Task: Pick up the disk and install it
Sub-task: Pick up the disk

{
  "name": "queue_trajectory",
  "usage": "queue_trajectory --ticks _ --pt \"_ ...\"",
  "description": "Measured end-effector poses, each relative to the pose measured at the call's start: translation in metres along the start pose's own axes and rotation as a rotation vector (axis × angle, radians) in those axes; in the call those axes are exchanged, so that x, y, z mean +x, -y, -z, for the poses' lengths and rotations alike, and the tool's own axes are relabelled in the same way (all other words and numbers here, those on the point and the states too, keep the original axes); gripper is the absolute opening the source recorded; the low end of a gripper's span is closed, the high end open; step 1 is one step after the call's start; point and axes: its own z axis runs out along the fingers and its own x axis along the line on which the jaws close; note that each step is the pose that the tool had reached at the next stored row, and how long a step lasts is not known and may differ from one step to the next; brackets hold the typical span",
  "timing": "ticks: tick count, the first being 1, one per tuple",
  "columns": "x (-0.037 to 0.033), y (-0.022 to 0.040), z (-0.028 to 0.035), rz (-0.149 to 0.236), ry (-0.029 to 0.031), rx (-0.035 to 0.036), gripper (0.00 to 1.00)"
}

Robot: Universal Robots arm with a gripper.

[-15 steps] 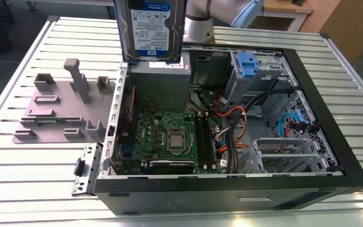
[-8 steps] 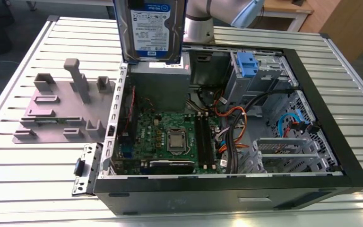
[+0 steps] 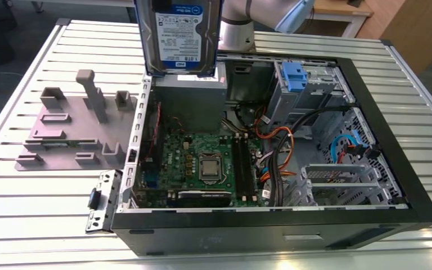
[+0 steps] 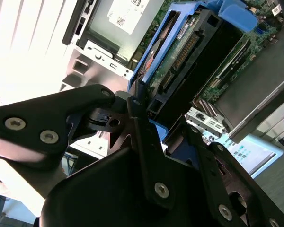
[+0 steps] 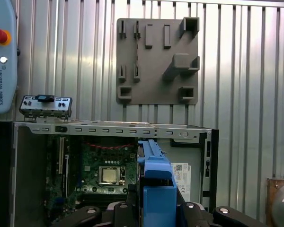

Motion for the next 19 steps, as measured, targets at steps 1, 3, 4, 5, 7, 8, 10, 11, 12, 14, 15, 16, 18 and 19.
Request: queue_trajectory --ticks 1,3,4,5,7,8,10,11,12,14,15,16,18,19 --pt "0.0002 0.0000 0.0000 0.000 0.0000 0.0000 0.36" --pt "0.0007 0.0000 0.0000 0.000 0.0000 0.0000 0.36" --pt "0.0010 0.0000 0.0000 0.000 0.0000 0.0000 0.36" --pt "0.0013 0.0000 0.0000 0.000 0.0001 0.0001 0.36" --pt "0.0017 0.0000 0.0000 0.000 0.0000 0.0000 0.36" --pt "0.0020 0.0000 0.0001 0.000 -0.0001 0.0000 0.36" --pt "0.0025 0.0000 0.0001 0.000 0.0000 0.0000 0.36" --pt "0.0028 0.0000 0.0001 0.000 0.0000 0.0000 0.36" --pt "0.0031 0.0000 0.0001 0.000 -0.0001 0.0000 0.36" --pt "0.0039 0.0000 0.0001 0.000 -0.0001 0.0000 0.36" --pt "0.0043 0.0000 0.0001 0.000 -0.0001 0.0000 0.36" --pt "0.0048 -0.0001 0.0001 0.000 -0.0001 0.0000 0.36" --pt "0.0056 -0.0001 0.0002 0.000 -0.0003 0.0000 0.36" --pt "0.0060 -0.0001 0.0002 0.000 -0.0003 0.0000 0.36"
